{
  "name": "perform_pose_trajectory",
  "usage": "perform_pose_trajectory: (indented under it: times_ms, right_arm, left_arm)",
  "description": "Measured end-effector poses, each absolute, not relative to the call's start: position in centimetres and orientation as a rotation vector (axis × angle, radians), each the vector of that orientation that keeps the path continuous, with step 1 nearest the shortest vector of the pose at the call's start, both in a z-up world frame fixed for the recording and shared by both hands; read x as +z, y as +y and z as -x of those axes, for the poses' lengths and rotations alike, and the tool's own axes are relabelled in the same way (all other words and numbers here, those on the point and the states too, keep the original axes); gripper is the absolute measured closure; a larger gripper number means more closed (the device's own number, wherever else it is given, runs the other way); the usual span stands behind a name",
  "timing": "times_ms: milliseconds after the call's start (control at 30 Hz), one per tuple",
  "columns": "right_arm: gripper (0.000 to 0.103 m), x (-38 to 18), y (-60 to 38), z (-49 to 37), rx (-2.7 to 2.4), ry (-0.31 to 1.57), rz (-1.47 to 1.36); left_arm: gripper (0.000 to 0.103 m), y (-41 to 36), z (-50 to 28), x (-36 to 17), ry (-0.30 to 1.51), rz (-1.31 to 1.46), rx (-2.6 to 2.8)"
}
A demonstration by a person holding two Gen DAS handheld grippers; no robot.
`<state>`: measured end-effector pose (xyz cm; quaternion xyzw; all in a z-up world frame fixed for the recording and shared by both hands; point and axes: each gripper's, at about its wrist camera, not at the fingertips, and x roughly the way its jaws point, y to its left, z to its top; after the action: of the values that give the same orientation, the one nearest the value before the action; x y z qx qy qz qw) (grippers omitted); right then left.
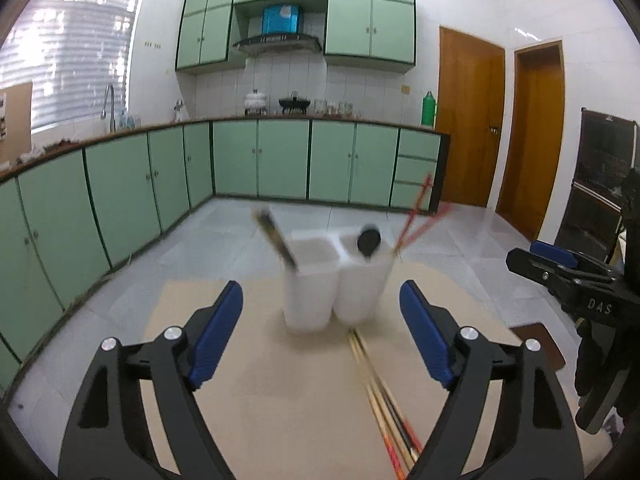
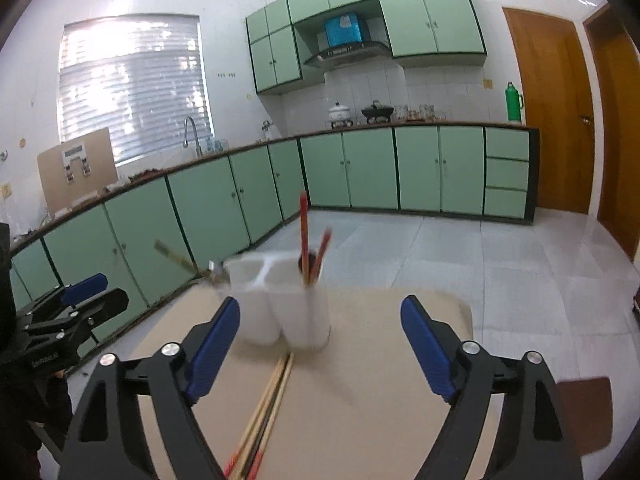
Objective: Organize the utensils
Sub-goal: 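Open both tools to release the chopsticks into the holder, then withdraw both tools back to the chopsticks left on the mat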
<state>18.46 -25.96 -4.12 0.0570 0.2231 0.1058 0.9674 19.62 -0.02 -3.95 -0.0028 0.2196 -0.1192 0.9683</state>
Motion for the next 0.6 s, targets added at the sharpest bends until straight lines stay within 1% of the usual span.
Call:
perform_pose_trajectory:
  times_ms: [100, 200, 400, 600]
  right_arm:
    - [0.013, -6.2, -25.2, -16.7, 0.202, 0.496, -0.109]
    - [0.011, -8.3, -24.4, -15.2, 0.200, 0.550, -0.096]
    - [0.010, -13.4, -23.1, -13.3, 0.189, 0.694, -0.091]
    - [0.011, -16.2, -22.3, -12.5, 0.196, 0.806, -0.113]
  left_arm:
    - [0.020, 0.2, -17.9, -6.2, 0.490, 0.000, -0.228]
    - [0.018, 0.6, -16.7, -8.7, 0.559, 0.001, -0.217]
    - [0.018, 1.8, -15.9, -13.5, 0.721, 0.017, -0.184]
    - [0.018, 2.5, -15.0, -16.8, 0.830, 0.014, -0.156]
